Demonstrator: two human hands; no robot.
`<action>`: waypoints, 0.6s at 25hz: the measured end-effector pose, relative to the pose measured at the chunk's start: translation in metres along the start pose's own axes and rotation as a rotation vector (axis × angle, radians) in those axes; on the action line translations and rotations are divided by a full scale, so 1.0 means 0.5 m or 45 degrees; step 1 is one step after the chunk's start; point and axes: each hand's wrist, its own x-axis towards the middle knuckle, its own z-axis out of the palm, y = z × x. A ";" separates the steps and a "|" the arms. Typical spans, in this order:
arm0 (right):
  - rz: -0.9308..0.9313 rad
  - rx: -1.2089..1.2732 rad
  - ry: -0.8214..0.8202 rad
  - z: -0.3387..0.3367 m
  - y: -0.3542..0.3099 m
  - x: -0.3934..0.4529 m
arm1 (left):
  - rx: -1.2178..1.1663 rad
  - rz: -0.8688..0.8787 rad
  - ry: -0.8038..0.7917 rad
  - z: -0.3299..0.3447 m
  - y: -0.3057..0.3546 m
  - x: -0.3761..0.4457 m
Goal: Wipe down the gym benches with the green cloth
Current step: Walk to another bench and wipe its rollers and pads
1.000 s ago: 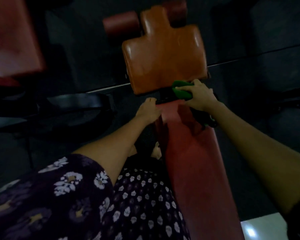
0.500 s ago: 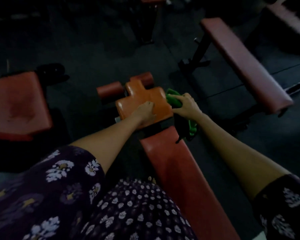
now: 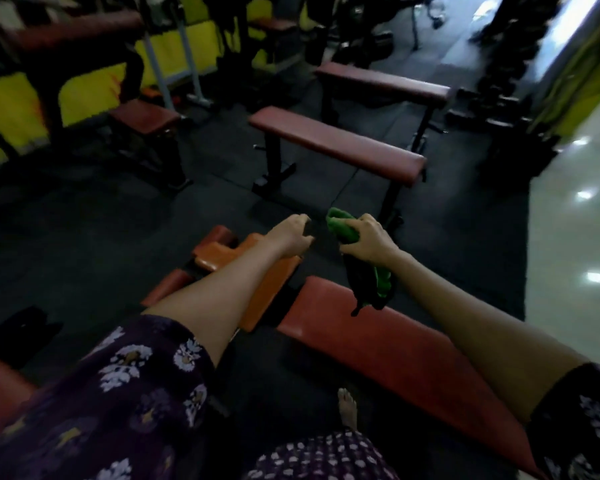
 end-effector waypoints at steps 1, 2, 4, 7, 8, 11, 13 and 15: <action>0.059 0.033 0.058 -0.009 0.011 -0.038 | 0.025 0.063 -0.019 -0.001 0.026 -0.006; 0.125 0.064 0.109 -0.018 0.027 -0.079 | 0.050 0.120 -0.044 0.007 0.055 -0.014; 0.262 0.100 0.184 -0.037 0.063 -0.166 | 0.105 0.215 -0.130 0.043 0.114 -0.027; 0.471 0.109 0.320 -0.081 0.127 -0.293 | 0.163 0.405 -0.211 0.102 0.227 -0.049; 0.542 0.112 0.373 -0.099 0.151 -0.335 | 0.163 0.474 -0.233 0.115 0.273 -0.062; 0.674 0.099 0.461 -0.148 0.216 -0.468 | 0.183 0.640 -0.264 0.167 0.394 -0.114; 0.739 0.103 0.512 -0.157 0.250 -0.543 | 0.214 0.708 -0.293 0.204 0.445 -0.144; 0.794 0.136 0.575 -0.163 0.288 -0.643 | 0.236 0.754 -0.338 0.254 0.519 -0.177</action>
